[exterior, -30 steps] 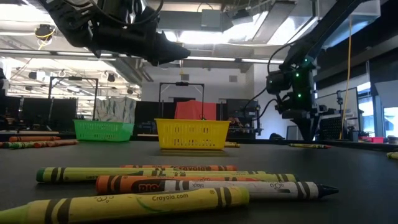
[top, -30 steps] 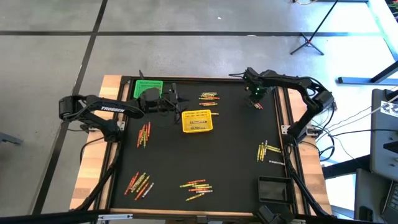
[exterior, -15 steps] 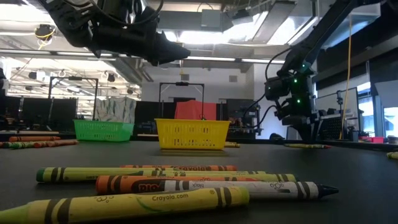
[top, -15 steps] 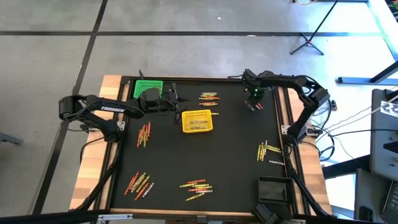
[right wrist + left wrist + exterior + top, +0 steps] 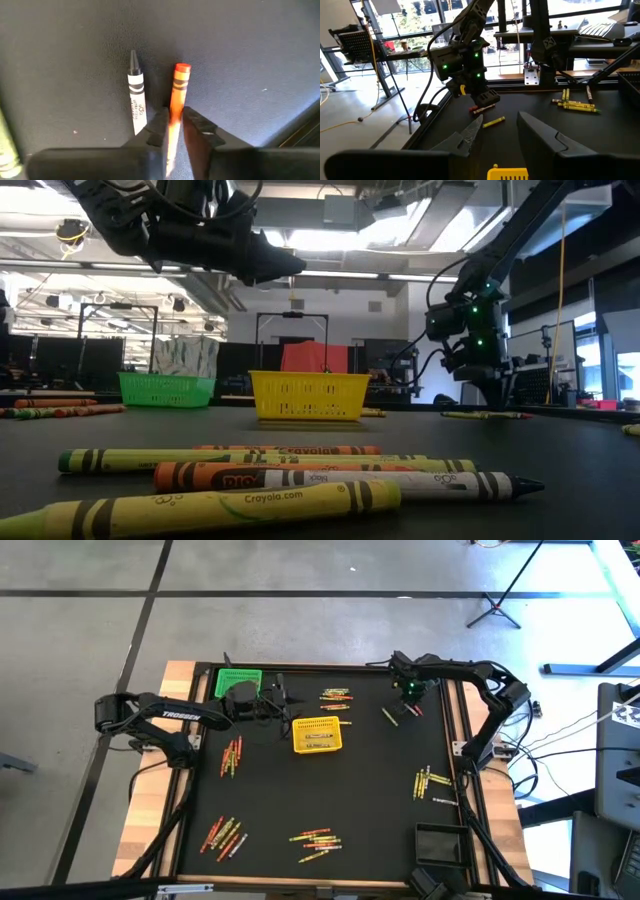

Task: Sort crayons
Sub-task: Put the orange crayon into the green bin

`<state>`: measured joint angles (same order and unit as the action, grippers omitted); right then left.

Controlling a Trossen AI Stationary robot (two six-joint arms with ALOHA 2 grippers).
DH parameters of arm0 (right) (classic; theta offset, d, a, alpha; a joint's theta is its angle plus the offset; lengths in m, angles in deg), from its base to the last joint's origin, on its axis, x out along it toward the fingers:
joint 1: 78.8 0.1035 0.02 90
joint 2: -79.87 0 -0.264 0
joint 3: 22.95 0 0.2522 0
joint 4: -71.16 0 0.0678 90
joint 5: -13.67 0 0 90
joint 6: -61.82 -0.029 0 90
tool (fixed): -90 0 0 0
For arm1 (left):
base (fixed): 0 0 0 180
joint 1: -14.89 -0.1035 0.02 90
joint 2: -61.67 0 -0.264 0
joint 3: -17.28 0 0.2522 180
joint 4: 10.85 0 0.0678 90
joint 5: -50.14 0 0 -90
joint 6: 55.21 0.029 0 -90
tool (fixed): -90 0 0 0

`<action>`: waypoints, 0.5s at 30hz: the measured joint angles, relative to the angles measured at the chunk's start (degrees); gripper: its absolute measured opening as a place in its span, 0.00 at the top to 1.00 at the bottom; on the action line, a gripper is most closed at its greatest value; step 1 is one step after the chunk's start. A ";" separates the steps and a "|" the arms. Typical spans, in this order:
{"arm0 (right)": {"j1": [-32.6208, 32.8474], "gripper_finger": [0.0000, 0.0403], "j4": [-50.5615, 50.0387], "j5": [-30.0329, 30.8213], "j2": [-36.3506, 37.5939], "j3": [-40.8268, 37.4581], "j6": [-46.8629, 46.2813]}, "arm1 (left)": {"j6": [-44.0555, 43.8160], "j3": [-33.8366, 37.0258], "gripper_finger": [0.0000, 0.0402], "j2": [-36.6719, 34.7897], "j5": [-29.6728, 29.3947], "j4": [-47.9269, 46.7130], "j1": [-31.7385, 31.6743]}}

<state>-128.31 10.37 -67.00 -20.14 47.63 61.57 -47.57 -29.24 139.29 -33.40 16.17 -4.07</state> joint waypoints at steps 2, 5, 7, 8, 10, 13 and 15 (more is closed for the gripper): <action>0.00 0.93 0.02 0.08 0.00 0.00 0.62 | 0.01 0.00 0.73 0.00 0.01 0.00 0.00; 0.00 0.98 0.00 0.10 0.10 0.01 1.71 | 0.00 0.00 0.73 0.00 0.01 0.00 0.00; 0.00 0.99 0.07 0.11 0.11 0.02 2.24 | 0.02 0.00 0.73 0.00 0.00 0.00 0.00; 0.00 0.98 0.09 0.11 0.11 0.02 2.25 | 0.02 0.00 0.73 0.00 0.00 0.00 0.00; 0.00 0.97 0.05 0.11 0.12 0.02 2.45 | 0.02 0.00 0.73 0.00 0.00 0.00 0.00; 0.01 0.96 -0.92 0.09 0.41 0.04 3.48 | 0.02 0.00 0.73 0.00 0.00 0.00 0.00; 0.04 0.96 -2.95 0.03 1.10 0.07 3.57 | 0.00 0.00 0.73 0.00 0.00 0.00 0.00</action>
<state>-128.27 7.42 -66.97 -19.04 47.69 65.13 -47.57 -29.24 139.29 -33.40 16.17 -4.07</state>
